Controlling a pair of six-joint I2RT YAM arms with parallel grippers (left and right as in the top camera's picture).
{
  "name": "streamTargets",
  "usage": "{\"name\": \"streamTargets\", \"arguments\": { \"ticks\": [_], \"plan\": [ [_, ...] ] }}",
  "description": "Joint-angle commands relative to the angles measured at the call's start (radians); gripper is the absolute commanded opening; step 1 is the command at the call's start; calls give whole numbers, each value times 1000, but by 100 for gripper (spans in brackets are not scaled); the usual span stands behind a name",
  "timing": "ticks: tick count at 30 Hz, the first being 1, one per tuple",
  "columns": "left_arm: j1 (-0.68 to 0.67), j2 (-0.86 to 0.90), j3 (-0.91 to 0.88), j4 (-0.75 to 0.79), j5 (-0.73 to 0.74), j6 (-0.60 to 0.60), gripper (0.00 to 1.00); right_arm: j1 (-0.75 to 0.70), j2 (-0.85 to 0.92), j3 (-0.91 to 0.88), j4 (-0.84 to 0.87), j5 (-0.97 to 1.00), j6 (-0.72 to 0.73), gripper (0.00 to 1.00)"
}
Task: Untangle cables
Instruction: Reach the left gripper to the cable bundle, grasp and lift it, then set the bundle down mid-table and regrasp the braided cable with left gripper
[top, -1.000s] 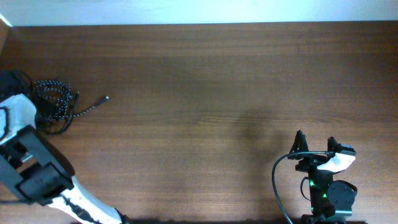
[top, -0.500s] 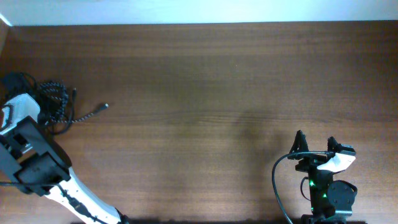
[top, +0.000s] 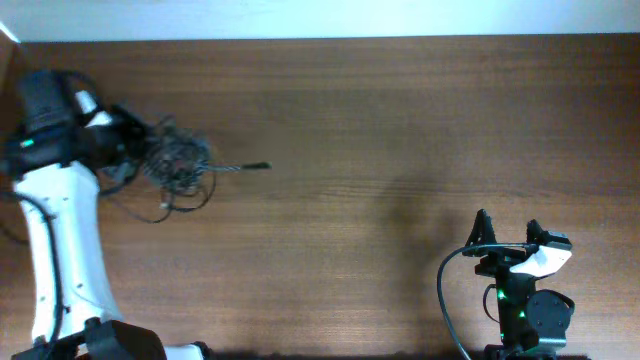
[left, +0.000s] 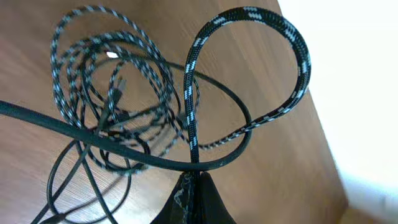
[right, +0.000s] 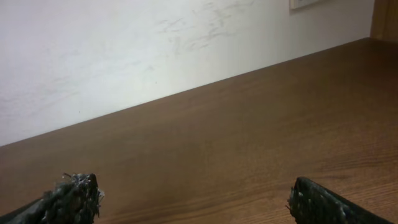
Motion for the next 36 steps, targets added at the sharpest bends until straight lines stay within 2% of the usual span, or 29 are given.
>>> {"name": "streamTargets", "arguments": {
  "ticks": [1, 5, 9, 15, 17, 18, 21, 22, 24, 25, 27, 29, 32, 34, 35, 36],
  "plan": [
    [-156, -21, 6, 4, 29, -10, 0, 5, -6, -7, -5, -5, 4, 99],
    [-324, -21, 6, 26, 19, 2, 0, 5, -6, -7, -5, -5, 4, 99],
    [-369, -21, 6, 21, 21, 21, 0, 5, -6, -7, -5, -5, 4, 98],
    [-475, -20, 0, -87, -214, 28, 0, 5, -6, -7, -5, -5, 4, 99],
    [-527, -20, -22, -87, -269, 28, 8, 5, -6, -7, -5, -5, 4, 99],
    [-540, -20, -32, -87, -287, 28, 16, 5, -6, -7, -5, -5, 4, 99],
    [-559, -20, -94, -83, -294, 28, 66, 5, -6, -7, -5, -5, 4, 99],
    [-559, -20, -101, -83, -294, 28, 75, 5, -6, -7, -5, -5, 4, 98],
    [-559, -20, -104, -82, -330, 28, 80, 5, -6, -7, -5, -5, 4, 99],
    [-559, -20, -109, -82, -438, 28, 82, 5, -6, -7, -5, -5, 4, 99],
    [-556, -20, -130, -61, -506, 28, 81, 5, -6, -7, -5, -5, 4, 99],
    [-549, -20, -140, 54, -534, 43, 81, 5, -6, -7, -5, -5, 4, 99],
    [-526, -15, -140, 206, -546, 321, 87, 5, -6, -7, -5, -5, 4, 99],
    [-451, 13, -140, 211, -544, 341, 85, 5, -6, -7, -5, -5, 4, 99],
    [-401, 51, -140, 218, -473, 402, 83, 5, -6, -7, -5, -5, 4, 99],
    [-357, 98, -140, 233, -332, 517, 83, 5, -6, -7, -5, -5, 4, 99]
  ]
}}
